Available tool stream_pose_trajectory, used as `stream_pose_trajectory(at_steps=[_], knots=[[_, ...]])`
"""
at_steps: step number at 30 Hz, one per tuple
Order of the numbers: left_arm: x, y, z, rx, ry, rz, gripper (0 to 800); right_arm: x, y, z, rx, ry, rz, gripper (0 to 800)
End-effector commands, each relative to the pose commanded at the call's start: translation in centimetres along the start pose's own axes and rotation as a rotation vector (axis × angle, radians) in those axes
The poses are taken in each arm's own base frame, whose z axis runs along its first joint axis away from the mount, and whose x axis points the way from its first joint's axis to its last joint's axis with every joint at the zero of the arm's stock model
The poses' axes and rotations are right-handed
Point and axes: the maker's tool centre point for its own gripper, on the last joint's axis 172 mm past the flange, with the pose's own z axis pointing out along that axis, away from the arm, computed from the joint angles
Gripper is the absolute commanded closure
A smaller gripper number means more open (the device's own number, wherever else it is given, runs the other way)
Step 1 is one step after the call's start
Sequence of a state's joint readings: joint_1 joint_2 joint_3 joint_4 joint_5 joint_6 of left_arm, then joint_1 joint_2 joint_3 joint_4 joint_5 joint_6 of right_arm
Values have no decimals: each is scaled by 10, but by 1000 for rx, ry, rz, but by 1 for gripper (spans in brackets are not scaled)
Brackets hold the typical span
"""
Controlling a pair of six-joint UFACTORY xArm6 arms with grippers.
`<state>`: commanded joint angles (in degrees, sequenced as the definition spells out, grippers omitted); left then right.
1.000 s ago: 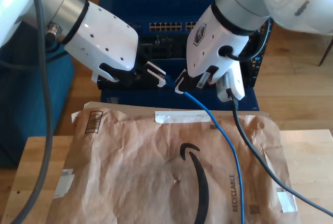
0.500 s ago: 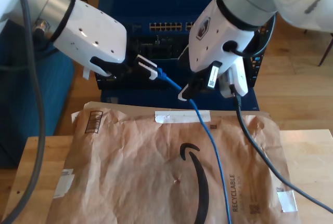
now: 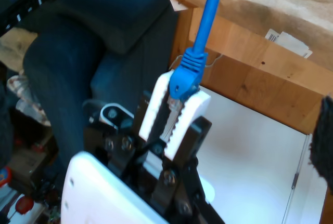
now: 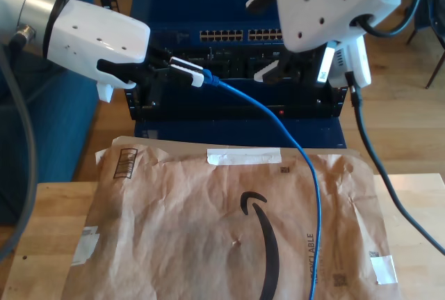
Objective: Grab the cable and plug it in
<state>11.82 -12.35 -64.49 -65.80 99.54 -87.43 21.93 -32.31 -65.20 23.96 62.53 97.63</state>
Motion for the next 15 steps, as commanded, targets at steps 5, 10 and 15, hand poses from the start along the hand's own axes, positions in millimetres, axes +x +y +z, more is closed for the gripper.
stream_pose_trajectory(at_steps=[5, 10, 15], knots=[[-18, -3, -2, 52, -113, -20, 798, -4, 3, -19, 88, -19, -77, 6], [-28, -15, 0, 121, -167, -57, 798, -11, 6, -24, 160, -40, -141, 6], [-39, -26, -4, 195, -238, -72, 798, -31, 6, -29, 205, -76, -196, 6]])
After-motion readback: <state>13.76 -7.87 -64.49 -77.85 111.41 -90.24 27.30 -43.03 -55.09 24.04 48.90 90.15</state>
